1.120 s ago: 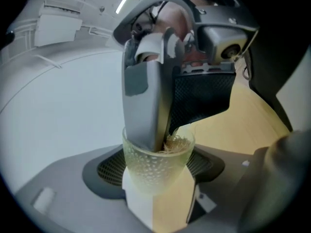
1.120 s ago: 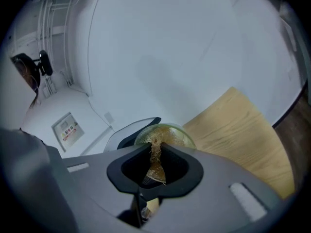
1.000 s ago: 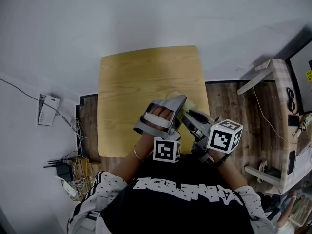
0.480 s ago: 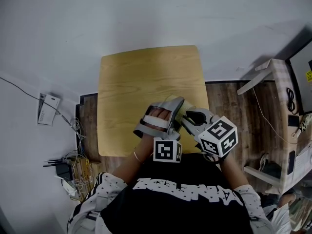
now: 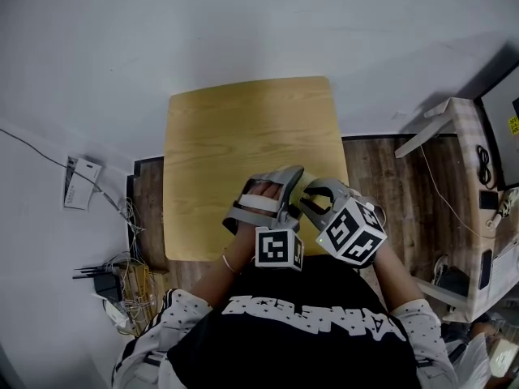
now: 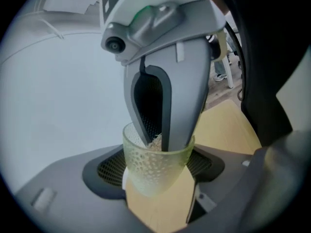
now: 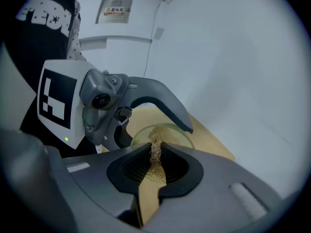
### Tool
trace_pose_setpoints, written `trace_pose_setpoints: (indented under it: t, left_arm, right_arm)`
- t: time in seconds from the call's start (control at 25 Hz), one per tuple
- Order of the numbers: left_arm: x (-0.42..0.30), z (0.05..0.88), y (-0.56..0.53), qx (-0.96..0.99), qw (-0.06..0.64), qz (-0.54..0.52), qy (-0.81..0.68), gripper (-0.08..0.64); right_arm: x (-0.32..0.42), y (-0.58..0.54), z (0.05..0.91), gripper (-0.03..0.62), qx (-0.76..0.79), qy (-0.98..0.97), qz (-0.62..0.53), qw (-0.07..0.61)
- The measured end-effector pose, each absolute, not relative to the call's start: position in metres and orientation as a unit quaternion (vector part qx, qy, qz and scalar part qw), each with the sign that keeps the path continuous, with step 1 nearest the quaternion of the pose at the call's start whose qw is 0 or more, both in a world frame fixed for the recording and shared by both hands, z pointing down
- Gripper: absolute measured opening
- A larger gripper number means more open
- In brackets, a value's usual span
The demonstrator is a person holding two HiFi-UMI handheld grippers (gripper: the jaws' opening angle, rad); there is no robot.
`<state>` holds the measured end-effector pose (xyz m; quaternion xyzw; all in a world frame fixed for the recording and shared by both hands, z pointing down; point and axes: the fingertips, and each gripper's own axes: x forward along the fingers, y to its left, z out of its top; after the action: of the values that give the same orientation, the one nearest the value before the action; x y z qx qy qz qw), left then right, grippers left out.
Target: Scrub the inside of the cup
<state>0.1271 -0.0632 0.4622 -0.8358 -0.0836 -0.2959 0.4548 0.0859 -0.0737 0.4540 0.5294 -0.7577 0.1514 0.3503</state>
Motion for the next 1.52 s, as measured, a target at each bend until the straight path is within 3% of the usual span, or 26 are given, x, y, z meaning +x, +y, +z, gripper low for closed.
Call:
trace_pose_setpoints:
  t: [0.64,1.08,1.52]
  left_arm:
    - [0.127,0.460,-0.063,-0.866,0.391,-0.295,-0.098,0.379]
    - [0.126,0.461,-0.063,-0.874,0.364,-0.303,-0.104,0.379]
    - [0.126,0.451,-0.071,-0.869,0.394,-0.290,-0.080,0.379]
  right_arm:
    - [0.087,-0.070,0.459,0.066,0.372,-0.701,-0.100,0.600]
    - [0.083,-0.063,0.465,0.067,0.279,-0.674,-0.185,0.658]
    - [0.090,-0.076,0.456,0.067,0.337,-0.675,-0.167,0.634]
